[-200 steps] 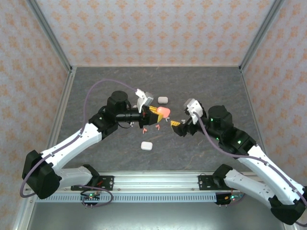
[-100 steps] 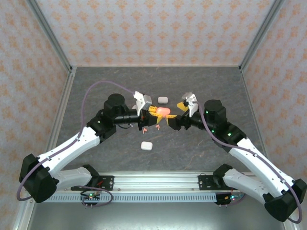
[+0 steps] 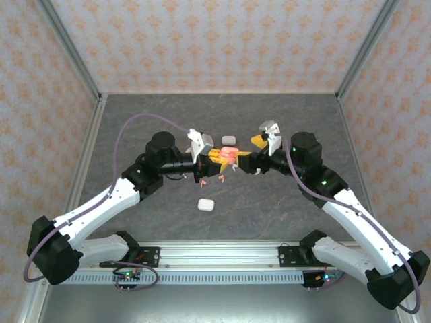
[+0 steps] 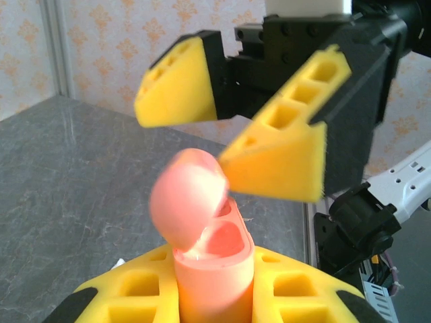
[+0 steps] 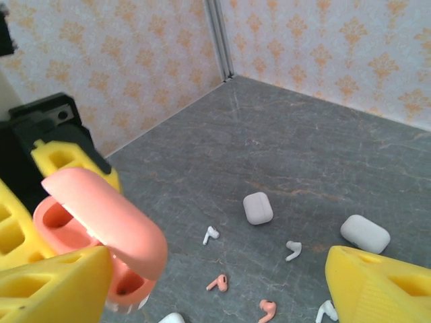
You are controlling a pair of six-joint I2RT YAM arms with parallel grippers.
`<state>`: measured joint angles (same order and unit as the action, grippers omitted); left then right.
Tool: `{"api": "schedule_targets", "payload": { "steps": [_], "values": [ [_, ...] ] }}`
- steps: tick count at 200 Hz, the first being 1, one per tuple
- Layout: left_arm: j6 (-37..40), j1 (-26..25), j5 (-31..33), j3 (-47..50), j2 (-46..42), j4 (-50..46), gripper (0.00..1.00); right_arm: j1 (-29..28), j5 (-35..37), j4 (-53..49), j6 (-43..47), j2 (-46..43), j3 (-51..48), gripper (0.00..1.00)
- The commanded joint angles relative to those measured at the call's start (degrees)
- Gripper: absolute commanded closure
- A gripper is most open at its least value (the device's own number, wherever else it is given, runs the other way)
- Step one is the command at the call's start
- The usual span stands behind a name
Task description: Insert wireless bluetooth earbuds into charging case
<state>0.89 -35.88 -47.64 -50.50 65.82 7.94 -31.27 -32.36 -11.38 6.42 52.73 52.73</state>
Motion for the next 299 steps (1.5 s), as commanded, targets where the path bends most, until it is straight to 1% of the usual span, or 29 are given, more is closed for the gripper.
{"api": "schedule_targets", "payload": {
  "steps": [1, 30, 57, 78, 101, 115, 135, 158, 182, 206, 229, 255, 267, 299],
  "values": [
    [1.6, -0.6, -1.8, 0.0, -0.6, -0.2, 1.0, 0.5, 1.0, -0.2, 0.0, 0.7, 2.5, 0.18],
    [1.7, -0.7, -1.3, -0.1, -0.7, -0.5, 1.0, 0.7, 0.7, -1.1, 0.4, 1.2, 3.4, 0.18],
    [2.0, -0.7, 0.3, 0.1, -1.1, -1.1, 1.0, 1.0, 0.3, -2.1, 0.6, -0.2, 3.6, 0.18],
    [2.1, -0.7, 4.1, 1.3, -2.0, -1.0, 1.0, 1.5, -0.3, -3.2, -0.1, -1.9, 3.5, 0.18],
    [1.9, -0.7, 8.9, 3.0, -3.4, -1.0, 1.0, 1.6, 1.3, -5.2, -2.2, -3.0, 3.5, 0.18],
    [1.8, -0.8, 11.1, 4.3, -4.3, -1.0, 1.0, 1.6, 2.9, -6.2, -4.5, -3.1, 2.8, 0.2],
    [1.9, -0.7, 12.7, 6.1, -5.8, -2.1, 1.0, 1.5, 5.4, -6.3, -8.3, -2.5, 0.3, 0.23],
    [1.8, -0.7, 13.5, 8.1, -7.9, -3.9, 1.0, 1.6, 7.4, -5.8, -12.4, -0.1, -2.7, 0.31],
    [1.7, -0.6, 14.9, 10.5, -10.9, -6.5, 1.0, 1.5, 7.0, -5.6, -15.1, 4.9, -3.6, 0.4],
    [1.8, -0.1, 14.7, 13.8, -15.5, -7.7, 1.0, 1.2, 5.8, -3.2, -17.5, 11.2, -3.7, 0.46],
    [1.1, 2.5, 10.7, 16.7, -20.0, -7.5, 1.0, -0.5, 3.7, 1.6, -19.5, 18.9, -3.7, 0.48],
    [-2.1, 8.5, 5.7, 18.7, -24.3, -5.6, 1.0, -3.4, 3.4, 2.7, -20.4, 28.6, -0.1, 0.5],
    [-3.5, 10.2, 4.2, 19.3, -25.5, -3.6, 1.0, -5.0, 3.6, 2.4, -21.1, 33.2, 2.2, 0.51],
    [-4.5, 10.9, 1.9, 18.0, -25.6, -0.8, 1.0, -9.5, 3.6, -0.2, -21.6, 44.5, 10.1, 0.53]
  ]
}}
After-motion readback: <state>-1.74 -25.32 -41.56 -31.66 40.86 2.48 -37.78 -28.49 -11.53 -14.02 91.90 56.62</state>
